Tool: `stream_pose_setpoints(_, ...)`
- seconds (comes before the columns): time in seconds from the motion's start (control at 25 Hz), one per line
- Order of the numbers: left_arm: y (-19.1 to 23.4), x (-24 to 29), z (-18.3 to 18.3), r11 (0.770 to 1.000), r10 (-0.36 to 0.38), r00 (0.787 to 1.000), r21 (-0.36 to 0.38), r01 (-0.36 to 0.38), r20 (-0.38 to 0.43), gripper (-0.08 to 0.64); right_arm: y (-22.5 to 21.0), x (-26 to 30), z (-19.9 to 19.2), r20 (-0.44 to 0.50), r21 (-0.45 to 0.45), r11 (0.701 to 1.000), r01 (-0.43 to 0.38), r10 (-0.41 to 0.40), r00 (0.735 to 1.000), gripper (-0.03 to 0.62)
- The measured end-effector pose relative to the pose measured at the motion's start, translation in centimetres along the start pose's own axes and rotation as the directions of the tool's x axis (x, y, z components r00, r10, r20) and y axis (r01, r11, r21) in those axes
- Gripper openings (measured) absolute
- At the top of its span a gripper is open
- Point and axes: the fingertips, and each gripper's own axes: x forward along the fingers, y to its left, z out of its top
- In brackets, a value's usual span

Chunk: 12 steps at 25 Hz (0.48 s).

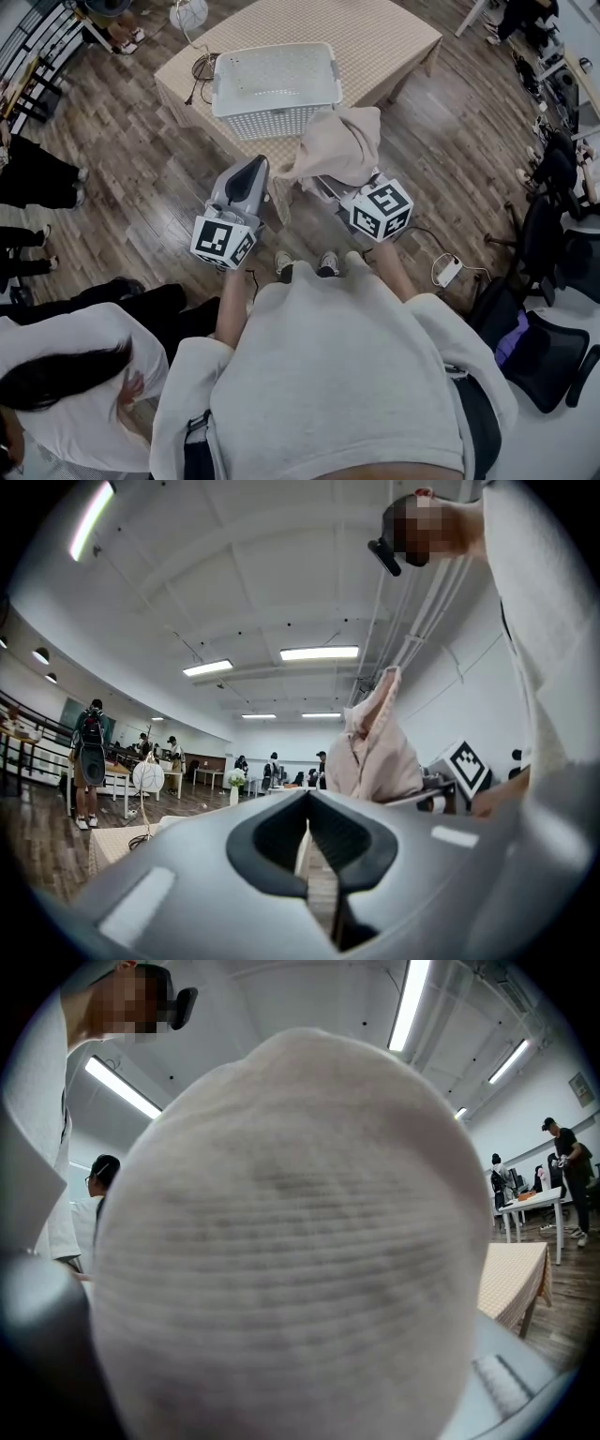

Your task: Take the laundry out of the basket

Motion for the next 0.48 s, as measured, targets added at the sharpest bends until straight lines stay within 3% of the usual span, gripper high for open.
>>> stream_pose_setpoints(0.48, -0.82, -0.04, 0.57, 1.0, -0.015, 1.0, 0.015, 0.015, 0.008, 0.006, 0.27, -0.72, -0.15, -0.004, -0.017, 1.0, 0.004, -0.004, 1.0, 0.249)
